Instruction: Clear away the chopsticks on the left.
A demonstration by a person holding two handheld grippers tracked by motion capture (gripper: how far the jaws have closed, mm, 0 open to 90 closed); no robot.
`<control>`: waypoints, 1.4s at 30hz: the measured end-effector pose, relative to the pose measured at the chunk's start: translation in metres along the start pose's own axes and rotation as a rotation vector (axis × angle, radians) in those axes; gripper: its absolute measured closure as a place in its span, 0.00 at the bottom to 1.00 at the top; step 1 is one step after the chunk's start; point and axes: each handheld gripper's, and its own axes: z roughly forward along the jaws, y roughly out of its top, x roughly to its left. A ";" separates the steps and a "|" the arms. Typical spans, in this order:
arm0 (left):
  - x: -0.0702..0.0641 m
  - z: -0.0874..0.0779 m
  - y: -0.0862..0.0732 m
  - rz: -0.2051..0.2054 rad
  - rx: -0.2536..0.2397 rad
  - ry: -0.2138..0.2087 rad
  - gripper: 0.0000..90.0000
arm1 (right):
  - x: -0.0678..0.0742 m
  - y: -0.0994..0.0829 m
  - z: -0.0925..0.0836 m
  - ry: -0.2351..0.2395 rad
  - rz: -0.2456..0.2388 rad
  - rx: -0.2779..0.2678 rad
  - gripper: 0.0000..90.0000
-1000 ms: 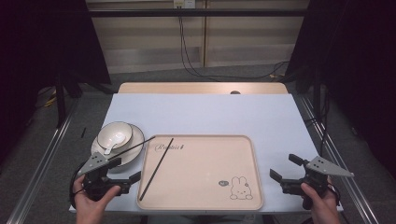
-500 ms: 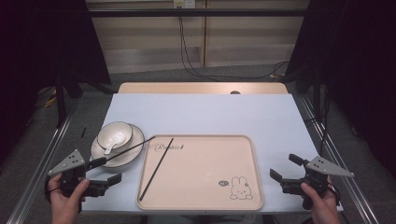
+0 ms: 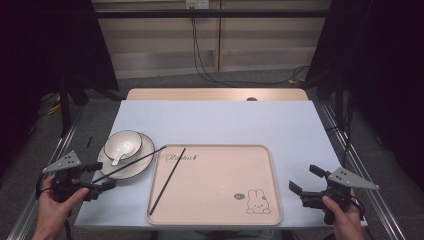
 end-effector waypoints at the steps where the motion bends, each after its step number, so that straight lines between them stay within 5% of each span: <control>1: 0.007 0.001 -0.002 -0.004 0.001 -0.003 0.09 | 0.000 0.000 0.000 -0.001 -0.002 0.000 0.03; 10: 0.026 0.016 -0.005 0.015 0.086 0.048 0.10 | 0.000 0.000 0.001 0.001 -0.002 0.001 0.03; 11: 0.030 0.020 -0.005 0.044 0.092 0.057 0.13 | 0.000 0.000 0.001 0.001 -0.002 0.001 0.03; 19: 0.036 0.037 -0.001 0.067 0.181 0.040 0.41 | 0.000 0.000 0.001 0.004 -0.001 0.005 0.04; 24: 0.037 0.040 -0.002 0.080 0.193 0.035 0.59 | -0.001 0.000 0.001 0.004 -0.001 0.005 0.04; 33: 0.031 0.052 0.003 0.155 0.241 0.014 0.81 | -0.001 0.000 0.001 0.004 -0.002 0.001 0.04; 42: 0.024 0.055 0.003 0.174 0.247 -0.018 0.95 | -0.001 0.000 0.001 0.004 -0.004 0.002 0.04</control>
